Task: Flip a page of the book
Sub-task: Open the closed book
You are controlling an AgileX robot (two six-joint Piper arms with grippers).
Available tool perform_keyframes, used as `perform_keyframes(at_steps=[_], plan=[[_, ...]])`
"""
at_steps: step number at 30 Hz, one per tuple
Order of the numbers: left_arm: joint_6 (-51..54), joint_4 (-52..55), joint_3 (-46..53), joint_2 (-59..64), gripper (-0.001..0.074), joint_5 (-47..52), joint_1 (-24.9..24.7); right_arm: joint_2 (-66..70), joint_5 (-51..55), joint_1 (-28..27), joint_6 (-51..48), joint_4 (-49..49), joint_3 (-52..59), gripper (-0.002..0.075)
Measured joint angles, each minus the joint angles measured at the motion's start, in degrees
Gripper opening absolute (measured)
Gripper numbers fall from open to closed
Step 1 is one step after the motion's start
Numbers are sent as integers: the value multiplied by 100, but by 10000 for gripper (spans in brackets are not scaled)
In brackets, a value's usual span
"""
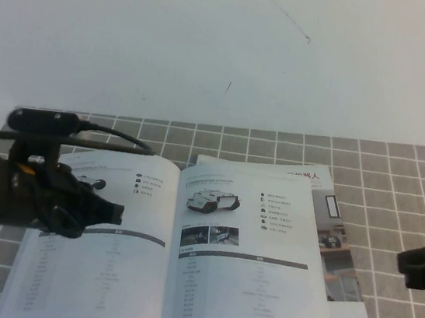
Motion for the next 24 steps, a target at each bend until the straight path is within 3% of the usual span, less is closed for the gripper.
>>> perform_keyframes(at_steps=[6,10,13,20,24], plan=[[223,-42,-344,979,-2,-94,0,1121,362,295,-1562,1374,-545,-2],[254,-61,-355,1355,-2,-156,0,1888,419,335,-2142,1666,-1020,8],[265,-92,-355,1539,-2,-172,0,2351,474,335,-2349,1701,-1319,74],[409,-102,-355,1634,-2,-213,0,3217,535,345,-2348,1805,-1872,333],[458,-105,-355,1634,-2,-283,0,3608,561,345,-2140,1932,-2089,384]])
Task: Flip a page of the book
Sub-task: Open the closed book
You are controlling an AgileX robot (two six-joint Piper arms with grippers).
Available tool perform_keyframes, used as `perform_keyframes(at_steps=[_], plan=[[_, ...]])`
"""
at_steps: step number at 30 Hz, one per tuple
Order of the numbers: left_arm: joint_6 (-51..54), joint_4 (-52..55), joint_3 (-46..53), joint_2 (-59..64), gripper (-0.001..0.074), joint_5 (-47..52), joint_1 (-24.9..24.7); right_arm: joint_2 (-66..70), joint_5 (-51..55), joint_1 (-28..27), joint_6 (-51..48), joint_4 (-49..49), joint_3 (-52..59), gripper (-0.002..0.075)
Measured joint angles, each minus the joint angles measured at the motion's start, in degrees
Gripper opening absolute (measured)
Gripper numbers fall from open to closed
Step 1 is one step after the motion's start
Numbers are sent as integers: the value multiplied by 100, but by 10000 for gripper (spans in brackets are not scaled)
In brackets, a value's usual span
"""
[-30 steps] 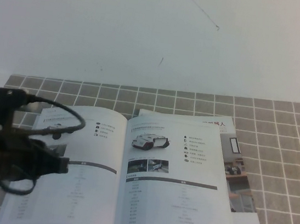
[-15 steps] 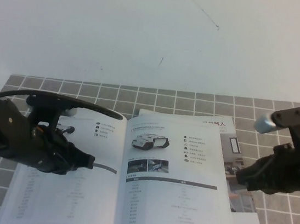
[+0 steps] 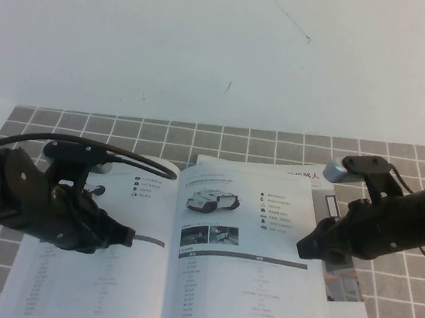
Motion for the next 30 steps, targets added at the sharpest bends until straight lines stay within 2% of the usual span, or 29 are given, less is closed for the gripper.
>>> perform_keyframes(at_steps=[12,21,30], plan=[[21,-22,-9,7,-2,-60,0,693,560,0,549,78,-626,395],[65,-22,-9,7,-2,-60,0,755,883,0,586,116,-746,395],[86,-22,-9,39,-2,-36,0,765,1137,0,501,577,-755,395]])
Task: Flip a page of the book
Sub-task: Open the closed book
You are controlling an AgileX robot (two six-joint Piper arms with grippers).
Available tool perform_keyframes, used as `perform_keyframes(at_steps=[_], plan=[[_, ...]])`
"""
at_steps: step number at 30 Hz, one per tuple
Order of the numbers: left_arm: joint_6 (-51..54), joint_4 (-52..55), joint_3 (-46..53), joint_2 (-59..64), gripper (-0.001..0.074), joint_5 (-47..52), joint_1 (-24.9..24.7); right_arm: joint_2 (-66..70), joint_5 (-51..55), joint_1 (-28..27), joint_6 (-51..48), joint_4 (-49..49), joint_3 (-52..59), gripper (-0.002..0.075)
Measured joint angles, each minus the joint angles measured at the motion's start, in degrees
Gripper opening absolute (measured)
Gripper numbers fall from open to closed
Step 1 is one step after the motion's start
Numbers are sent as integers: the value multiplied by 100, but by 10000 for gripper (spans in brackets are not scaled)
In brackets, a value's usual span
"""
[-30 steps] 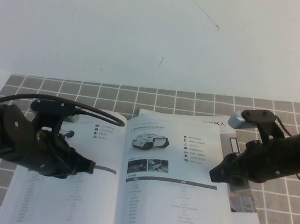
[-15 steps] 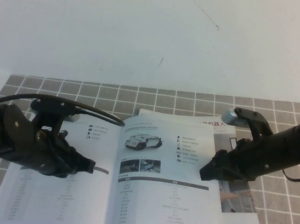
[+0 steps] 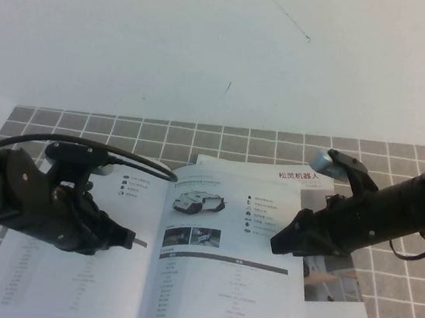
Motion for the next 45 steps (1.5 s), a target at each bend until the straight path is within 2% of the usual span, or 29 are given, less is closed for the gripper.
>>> perform_keyframes(at_steps=[6,13,16,23,32,38,42,45], plan=[[0,-30,-24,351,-2,102,0,-12,29,0,-146,298,0,395],[56,-625,-59,523,-2,39,-77,-470,32,0,-199,297,0,395],[82,-978,-59,547,-2,-48,-203,-646,-11,0,-103,16,0,395],[475,-1981,-59,579,-2,-154,-528,-682,-140,0,1043,-1382,0,395],[987,-2792,-59,592,-2,88,-590,-682,34,0,1414,-1677,0,395],[1961,-4077,-59,603,-2,375,-697,-682,191,0,1440,-1613,0,395],[3036,-5327,-59,611,-2,424,-798,-682,235,0,1452,-1613,0,395],[3812,-5680,-110,601,-2,497,-804,-682,290,0,1442,-1613,0,395]])
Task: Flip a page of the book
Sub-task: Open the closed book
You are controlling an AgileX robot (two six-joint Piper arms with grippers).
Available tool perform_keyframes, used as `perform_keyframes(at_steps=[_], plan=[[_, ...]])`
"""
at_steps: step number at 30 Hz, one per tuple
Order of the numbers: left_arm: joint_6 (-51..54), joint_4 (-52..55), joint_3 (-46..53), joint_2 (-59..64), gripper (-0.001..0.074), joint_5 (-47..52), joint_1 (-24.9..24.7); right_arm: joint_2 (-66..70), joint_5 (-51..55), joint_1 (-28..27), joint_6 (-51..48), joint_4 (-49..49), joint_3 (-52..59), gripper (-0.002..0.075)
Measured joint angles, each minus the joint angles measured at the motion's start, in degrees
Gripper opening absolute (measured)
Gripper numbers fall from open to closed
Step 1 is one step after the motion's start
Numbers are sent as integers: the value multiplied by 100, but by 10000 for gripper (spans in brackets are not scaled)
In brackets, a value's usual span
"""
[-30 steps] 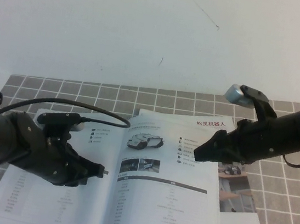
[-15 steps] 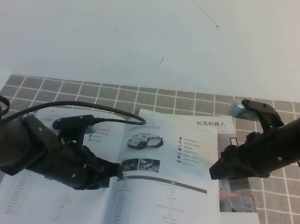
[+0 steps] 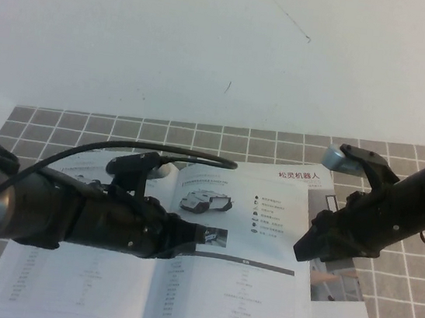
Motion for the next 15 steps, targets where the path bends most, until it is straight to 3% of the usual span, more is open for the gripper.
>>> perform_keyframes(at_steps=[8,15], plan=[[594,606,-50,-629,-2,-978,0,0,68,13,-318,430,0,395],[-708,2519,-50,-538,-2,-1189,0,11,-56,24,-387,429,0,395]])
